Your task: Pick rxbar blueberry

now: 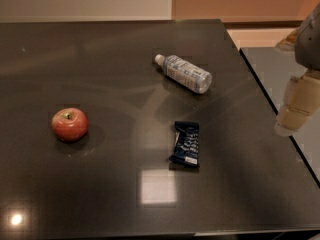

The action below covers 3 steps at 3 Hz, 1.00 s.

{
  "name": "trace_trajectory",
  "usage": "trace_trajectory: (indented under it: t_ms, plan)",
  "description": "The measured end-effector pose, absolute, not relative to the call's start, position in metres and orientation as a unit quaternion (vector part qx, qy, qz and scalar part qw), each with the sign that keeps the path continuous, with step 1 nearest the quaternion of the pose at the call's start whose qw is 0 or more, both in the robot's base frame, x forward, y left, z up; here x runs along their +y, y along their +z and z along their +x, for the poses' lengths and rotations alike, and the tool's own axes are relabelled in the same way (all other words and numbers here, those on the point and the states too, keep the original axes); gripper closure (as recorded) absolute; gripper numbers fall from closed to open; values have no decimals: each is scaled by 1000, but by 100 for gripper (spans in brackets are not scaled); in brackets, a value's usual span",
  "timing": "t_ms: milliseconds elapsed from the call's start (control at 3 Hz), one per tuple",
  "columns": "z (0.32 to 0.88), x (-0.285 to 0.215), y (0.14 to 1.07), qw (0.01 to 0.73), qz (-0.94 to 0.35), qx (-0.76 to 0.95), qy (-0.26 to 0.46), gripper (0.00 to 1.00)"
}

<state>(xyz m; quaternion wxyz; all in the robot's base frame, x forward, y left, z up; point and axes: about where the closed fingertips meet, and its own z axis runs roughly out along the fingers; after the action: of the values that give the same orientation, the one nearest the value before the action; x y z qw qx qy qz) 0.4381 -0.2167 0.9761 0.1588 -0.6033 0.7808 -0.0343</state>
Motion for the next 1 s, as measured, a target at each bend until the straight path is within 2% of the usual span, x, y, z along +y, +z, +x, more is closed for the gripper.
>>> trace_trajectory:
  t_ms: [667, 1000]
  plan:
    - [445, -212, 974, 144, -617, 773, -47, 0]
    - [463, -195, 958, 120, -657, 743, -47, 0]
